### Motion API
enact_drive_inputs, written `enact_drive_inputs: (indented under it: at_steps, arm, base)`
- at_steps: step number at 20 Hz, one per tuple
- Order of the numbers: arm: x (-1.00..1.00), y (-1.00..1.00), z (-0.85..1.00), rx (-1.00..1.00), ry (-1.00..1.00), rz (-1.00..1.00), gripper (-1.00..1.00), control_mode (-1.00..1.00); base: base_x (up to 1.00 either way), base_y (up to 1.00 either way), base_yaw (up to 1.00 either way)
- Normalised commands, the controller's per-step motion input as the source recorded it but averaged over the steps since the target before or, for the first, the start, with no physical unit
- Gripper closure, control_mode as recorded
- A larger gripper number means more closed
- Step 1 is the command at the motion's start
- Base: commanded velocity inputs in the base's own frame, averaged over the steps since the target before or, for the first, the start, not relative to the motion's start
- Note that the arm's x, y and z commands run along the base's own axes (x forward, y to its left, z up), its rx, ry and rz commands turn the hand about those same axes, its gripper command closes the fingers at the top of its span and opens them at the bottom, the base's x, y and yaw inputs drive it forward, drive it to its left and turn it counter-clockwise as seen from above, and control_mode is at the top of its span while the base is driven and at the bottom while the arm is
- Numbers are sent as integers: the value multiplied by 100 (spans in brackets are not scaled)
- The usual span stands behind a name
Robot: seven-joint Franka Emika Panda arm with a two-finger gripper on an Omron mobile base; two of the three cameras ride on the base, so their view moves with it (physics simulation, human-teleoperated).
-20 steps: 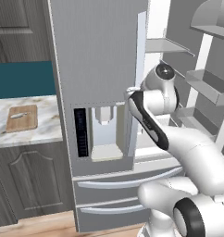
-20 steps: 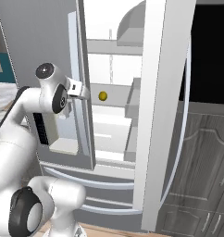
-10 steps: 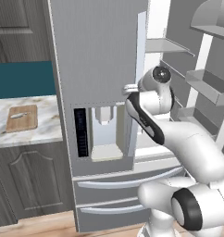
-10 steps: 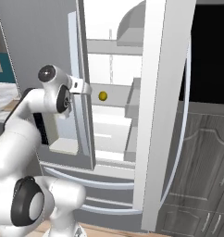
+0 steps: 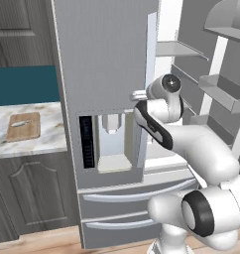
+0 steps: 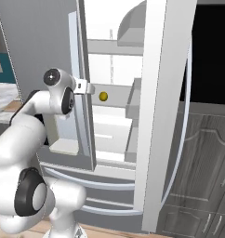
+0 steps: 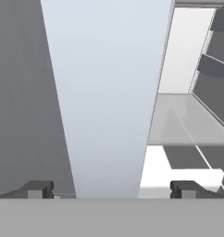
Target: Retrieve a lemon from the fridge and place it on the cutting board with the fish.
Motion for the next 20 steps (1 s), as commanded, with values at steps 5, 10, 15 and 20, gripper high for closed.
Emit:
enact_drive_inputs:
  at_steps: [5,10,15,20]
  arm:
    - [38,0,0,0,0,0,-100,-100]
    - [38,1,0,0,3,0,100,-100]
    - [13,0,0,0,5,0,100,-100]
    - [-10,6,18,-1,16,-9,100,-100]
  base:
    - [0,0,0]
    - [0,0,0]
    - [0,0,0]
    - [0,0,0]
